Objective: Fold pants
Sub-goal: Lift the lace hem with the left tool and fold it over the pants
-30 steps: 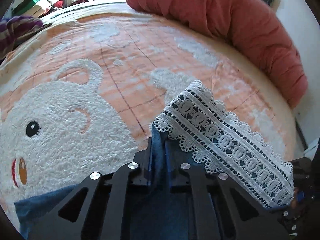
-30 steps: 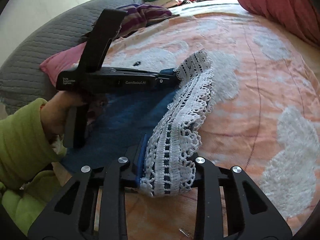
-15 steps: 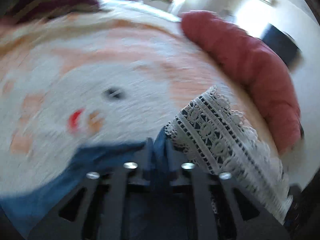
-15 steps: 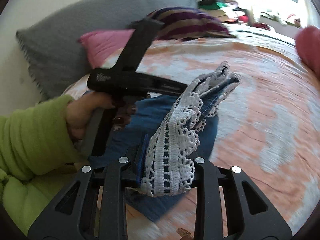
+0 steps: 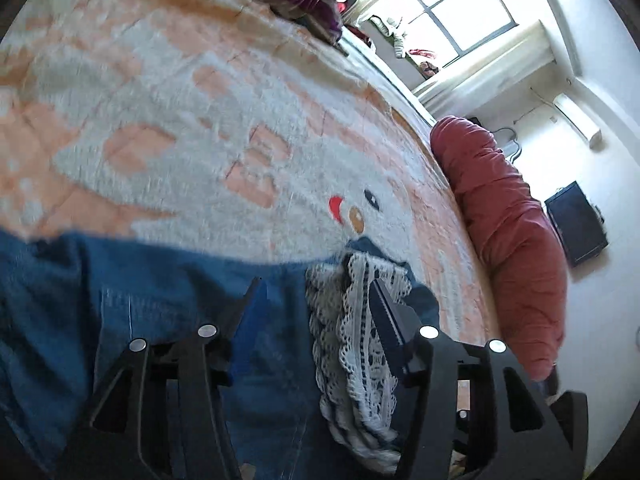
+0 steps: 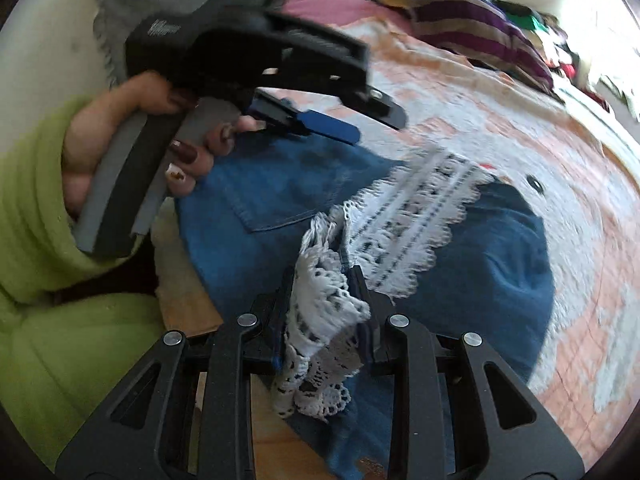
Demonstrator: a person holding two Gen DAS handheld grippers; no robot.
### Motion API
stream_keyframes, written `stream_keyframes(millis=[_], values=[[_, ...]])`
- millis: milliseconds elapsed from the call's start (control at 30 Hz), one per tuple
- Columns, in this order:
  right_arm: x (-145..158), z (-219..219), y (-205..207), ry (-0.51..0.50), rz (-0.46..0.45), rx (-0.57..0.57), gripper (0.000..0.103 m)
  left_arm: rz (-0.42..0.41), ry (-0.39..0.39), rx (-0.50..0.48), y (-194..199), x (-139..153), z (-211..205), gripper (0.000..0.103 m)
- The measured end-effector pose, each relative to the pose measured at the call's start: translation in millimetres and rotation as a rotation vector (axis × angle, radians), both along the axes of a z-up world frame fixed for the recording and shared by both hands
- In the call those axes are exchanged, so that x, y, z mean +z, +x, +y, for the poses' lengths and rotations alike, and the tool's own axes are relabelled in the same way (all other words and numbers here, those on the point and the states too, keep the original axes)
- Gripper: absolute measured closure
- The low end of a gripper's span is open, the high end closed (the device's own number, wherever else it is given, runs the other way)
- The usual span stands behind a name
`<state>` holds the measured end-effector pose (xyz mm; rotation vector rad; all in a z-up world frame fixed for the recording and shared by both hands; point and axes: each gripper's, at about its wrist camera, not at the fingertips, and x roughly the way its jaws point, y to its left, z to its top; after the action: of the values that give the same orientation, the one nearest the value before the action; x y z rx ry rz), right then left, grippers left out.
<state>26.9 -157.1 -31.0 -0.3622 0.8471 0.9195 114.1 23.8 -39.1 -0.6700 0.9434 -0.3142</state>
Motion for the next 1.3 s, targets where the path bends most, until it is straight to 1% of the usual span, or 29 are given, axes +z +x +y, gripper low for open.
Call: stream_keyframes(millis=[67, 167, 200, 233, 367, 467, 567, 600, 633, 700, 733, 867, 900, 933, 1000, 1033, 1067, 1133, 1167, 1233, 1300], values=[[1.6, 2.6, -2.7, -0.001, -0.009, 0.015, 0.076, 0.019, -0.015, -0.009, -1.3, -4.2, -1.1, 0.051], [14.5, -8.7, -10.1, 0.030, -0.024, 0.004, 0.068, 0.028, -0.016, -0.041, 1.3, -8.2, -4.8, 0.050], [17.9, -15.1, -12.8, 0.031, -0.036, -0.007, 0.061, 0.033, -0.018, -0.052, 1.4, -8.9, -7.7, 0.045], [19.9, -16.6, -15.8, 0.029, -0.044, -0.014, 0.059, 0.033, -0.021, -0.061, 1.0, -9.9, -9.9, 0.045], [19.5, -27.0, -31.6, 0.022, -0.043, -0.008, 0.058, 0.058, -0.011, -0.098, 2.5, -16.5, -23.4, 0.045], [12.4, -21.9, -39.1, 0.010, -0.043, 0.020, 0.057, 0.076, 0.014, -0.108, 7.5, -21.1, -31.7, 0.045], [6.0, -16.2, -39.7, -0.004, -0.044, 0.025, 0.057, 0.083, 0.026, -0.107, 15.0, -22.8, -36.6, 0.045], [5.3, -14.1, -39.8, -0.003, -0.035, 0.037, 0.057, 0.087, 0.025, -0.104, 18.0, -23.3, -37.8, 0.044], [5.7, -13.6, -39.8, -0.001, -0.035, 0.044, 0.057, 0.089, 0.015, -0.103, 22.8, -23.9, -38.4, 0.037], [6.9, -12.7, -42.3, 0.005, -0.044, 0.059, 0.057, 0.089, -0.008, -0.095, 28.9, -24.7, -37.5, 0.033], [6.7, -12.7, -42.0, 0.004, -0.046, 0.058, 0.057, 0.092, -0.007, -0.088, 34.1, -25.2, -38.8, 0.033], [-1.5, -12.4, -37.3, 0.000, -0.006, 0.049, 0.057, 0.085, 0.016, -0.091, 49.6, -26.6, -46.5, 0.033], [-2.9, -11.6, -37.1, 0.001, -0.001, 0.049, 0.057, 0.087, 0.021, -0.091, 51.5, -27.0, -49.0, 0.037], [-4.0, -10.8, -36.2, 0.001, 0.006, 0.048, 0.057, 0.087, 0.043, -0.091, 51.9, -26.8, -51.7, 0.054], [-5.2, -10.4, -34.9, 0.005, 0.015, 0.048, 0.056, 0.078, 0.062, -0.086, 50.9, -25.2, -51.6, 0.071], [-5.2, -9.6, -33.9, 0.006, 0.017, 0.046, 0.056, 0.068, 0.047, -0.079, 50.2, -23.3, -49.6, 0.080], [-4.5, -8.8, -32.6, 0.007, 0.020, 0.044, 0.056, 0.057, 0.033, -0.074, 48.5, -21.7, -45.3, 0.085], [-1.9, -9.1, -30.5, 0.023, 0.031, 0.041, 0.056, 0.013, 0.006, -0.070, 38.7, -11.7, -34.3, 0.086], [0.5, -10.2, -29.9, 0.035, 0.037, 0.045, 0.056, -0.011, 0.011, -0.067, 33.2, -5.8, -30.1, 0.086], [7.3, -15.5, -25.7, 0.062, 0.038, 0.039, 0.056, -0.041, 0.036, -0.066, 25.3, 2.1, -24.6, 0.086], [18.8, -25.0, -14.7, 0.100, 0.040, 0.023, 0.056, -0.038, 0.074, -0.072, 23.8, 0.4, -23.7, 0.086]])
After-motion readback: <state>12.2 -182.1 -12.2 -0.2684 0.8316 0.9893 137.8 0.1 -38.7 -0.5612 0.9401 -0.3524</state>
